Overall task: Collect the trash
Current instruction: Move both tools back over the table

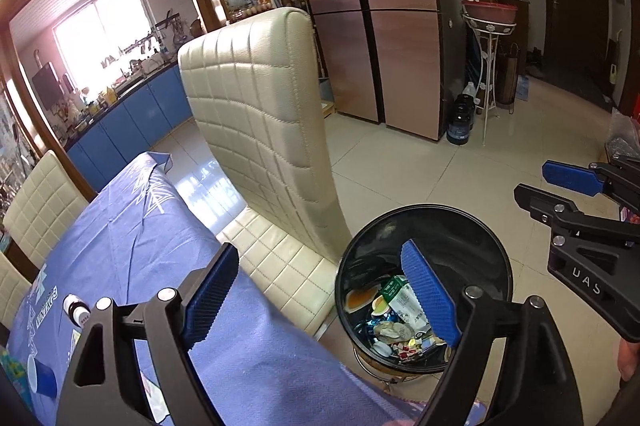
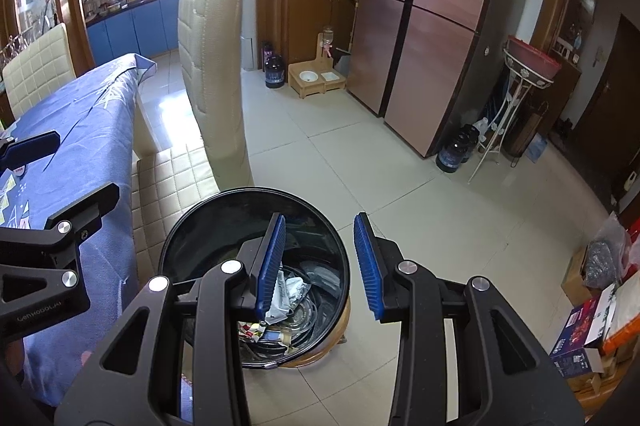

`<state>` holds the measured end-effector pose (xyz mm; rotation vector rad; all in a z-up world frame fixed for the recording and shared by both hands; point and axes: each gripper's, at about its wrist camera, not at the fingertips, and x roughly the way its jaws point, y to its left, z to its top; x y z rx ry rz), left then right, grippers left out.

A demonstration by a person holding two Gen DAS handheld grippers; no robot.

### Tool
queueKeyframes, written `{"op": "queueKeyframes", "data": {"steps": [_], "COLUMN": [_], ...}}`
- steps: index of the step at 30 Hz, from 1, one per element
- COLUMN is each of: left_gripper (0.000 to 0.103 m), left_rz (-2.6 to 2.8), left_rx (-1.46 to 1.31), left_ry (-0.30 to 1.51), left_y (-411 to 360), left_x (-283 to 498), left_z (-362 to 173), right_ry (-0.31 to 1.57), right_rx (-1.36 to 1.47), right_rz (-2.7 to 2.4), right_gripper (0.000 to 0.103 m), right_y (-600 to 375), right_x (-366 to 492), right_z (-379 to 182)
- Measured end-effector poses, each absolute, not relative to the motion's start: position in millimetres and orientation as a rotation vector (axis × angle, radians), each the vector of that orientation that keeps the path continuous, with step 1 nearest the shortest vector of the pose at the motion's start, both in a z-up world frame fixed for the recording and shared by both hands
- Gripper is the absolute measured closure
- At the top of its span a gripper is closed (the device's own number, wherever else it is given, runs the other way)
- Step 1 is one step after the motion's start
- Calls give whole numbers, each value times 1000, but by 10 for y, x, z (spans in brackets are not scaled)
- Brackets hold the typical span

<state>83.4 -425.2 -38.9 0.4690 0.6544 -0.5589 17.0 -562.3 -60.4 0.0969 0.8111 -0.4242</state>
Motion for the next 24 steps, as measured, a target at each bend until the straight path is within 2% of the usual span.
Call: {"op": "queueKeyframes", "data": {"steps": [8,10,11,17,20,21,24], "left_gripper": [22,22,22,22,22,22,22], "left_rz": [-529,-516,-506,-465,-446,-440,-419], "left_rx": [423,415,410,370,349,341,327], "left_ry": [655,655,655,657,657,656,652], "left_y": [-3883,-3774,-3702,-3342,-3163,-3095,-2937], "left_x": [849,859,863,915,937,943,947], "left_z": [-300,-289,-283,-227,-200,-189,-169], "right_ry": [803,795,781,751,745,742,737], "right_rx": [80,76,68,15,-4,-10,-25], "right_rz": [-375,-362,-362,-341,-341,-342,-335], "right_gripper": [63,35,31,28,15,6,4], "right_y": [-5284,-5188,-5133,-4805,-4671,-4617,-4494], "right_x": [236,255,257,315,335,341,345], "right_z": [-500,-471,-446,-309,-261,-242,-194]}}
